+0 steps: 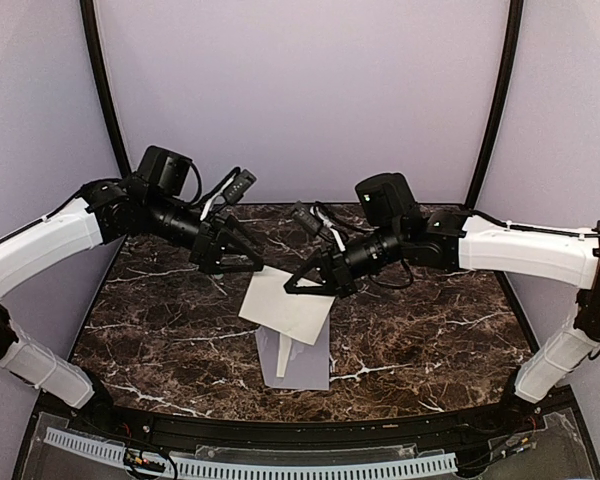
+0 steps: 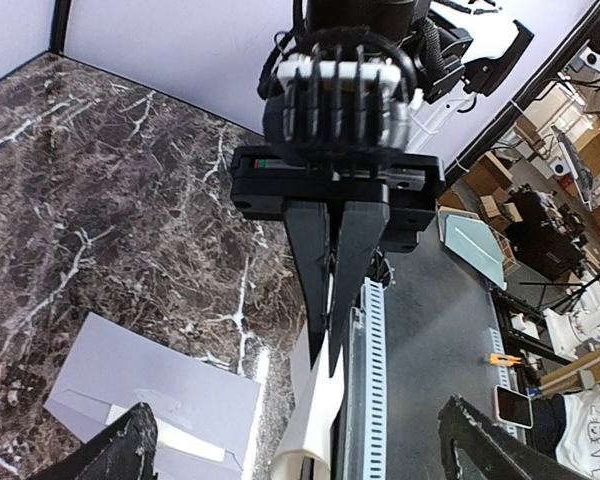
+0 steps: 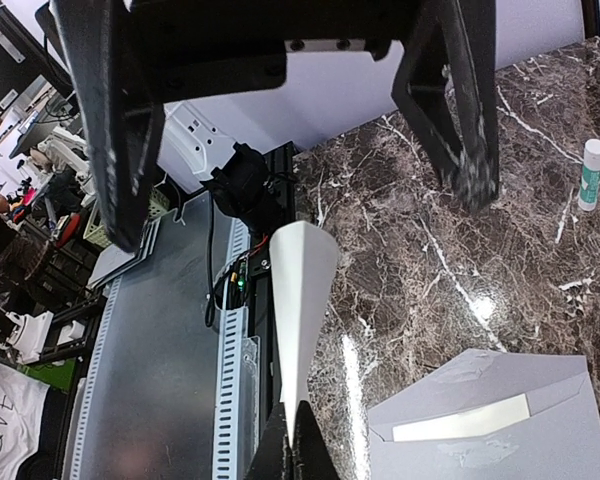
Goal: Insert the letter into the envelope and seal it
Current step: Fold the letter.
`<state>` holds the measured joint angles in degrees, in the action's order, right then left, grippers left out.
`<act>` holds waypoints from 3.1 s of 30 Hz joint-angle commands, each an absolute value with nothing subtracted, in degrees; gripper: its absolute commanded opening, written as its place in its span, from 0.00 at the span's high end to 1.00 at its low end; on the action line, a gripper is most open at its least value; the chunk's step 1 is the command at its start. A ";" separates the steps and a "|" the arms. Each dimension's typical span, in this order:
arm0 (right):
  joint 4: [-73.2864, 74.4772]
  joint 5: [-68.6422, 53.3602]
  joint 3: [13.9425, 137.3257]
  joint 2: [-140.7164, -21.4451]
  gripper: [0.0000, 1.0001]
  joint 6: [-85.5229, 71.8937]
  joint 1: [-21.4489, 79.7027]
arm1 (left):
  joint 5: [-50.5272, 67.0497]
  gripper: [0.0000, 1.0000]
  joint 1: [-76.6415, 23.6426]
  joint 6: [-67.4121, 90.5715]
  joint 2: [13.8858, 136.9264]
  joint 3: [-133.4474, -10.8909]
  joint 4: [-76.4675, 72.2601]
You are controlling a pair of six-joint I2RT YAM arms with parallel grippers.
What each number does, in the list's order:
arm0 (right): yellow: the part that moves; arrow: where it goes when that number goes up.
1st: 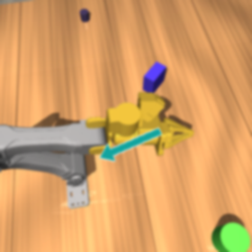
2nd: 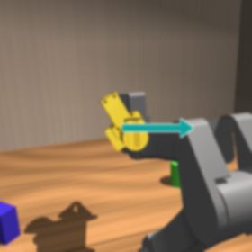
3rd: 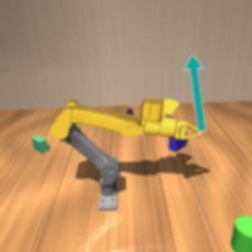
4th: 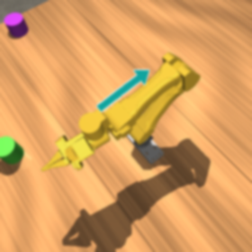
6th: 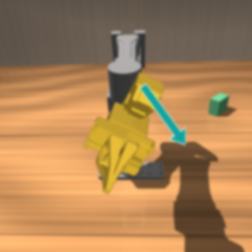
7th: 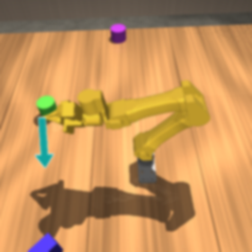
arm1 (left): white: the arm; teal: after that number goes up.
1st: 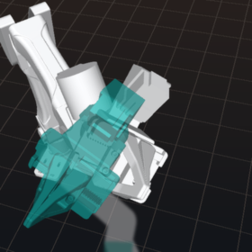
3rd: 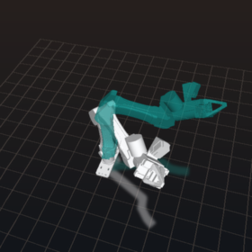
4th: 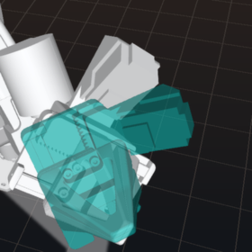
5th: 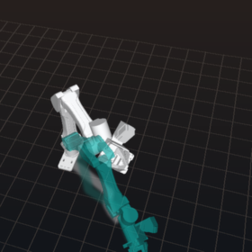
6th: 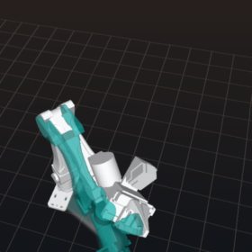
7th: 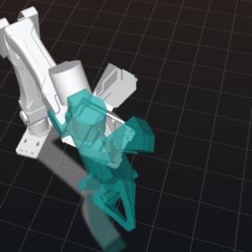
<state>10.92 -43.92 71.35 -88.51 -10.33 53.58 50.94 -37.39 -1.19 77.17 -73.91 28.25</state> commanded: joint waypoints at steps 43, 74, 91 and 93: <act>-18.51 -34.86 52.04 -72.12 0.11 -22.60 49.10 | 55.38 1.00 -39.73 19.21 70.20 -60.17 -8.07; -32.04 -29.42 48.67 -70.29 1.00 -28.12 51.89 | 45.36 0.08 -38.93 25.69 65.54 -53.02 -18.08; -63.76 -11.22 43.48 -74.79 1.00 -32.84 55.83 | 32.29 0.05 -46.11 46.18 71.58 -44.02 -59.17; -65.02 -9.79 43.74 -75.46 1.00 -32.42 56.63 | 29.41 0.06 -47.12 46.67 72.75 -44.11 -61.12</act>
<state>-56.29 -14.41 43.86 -74.11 -31.64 55.02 35.40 -44.97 44.25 71.13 -44.80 -51.66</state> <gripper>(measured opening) 0.004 0.947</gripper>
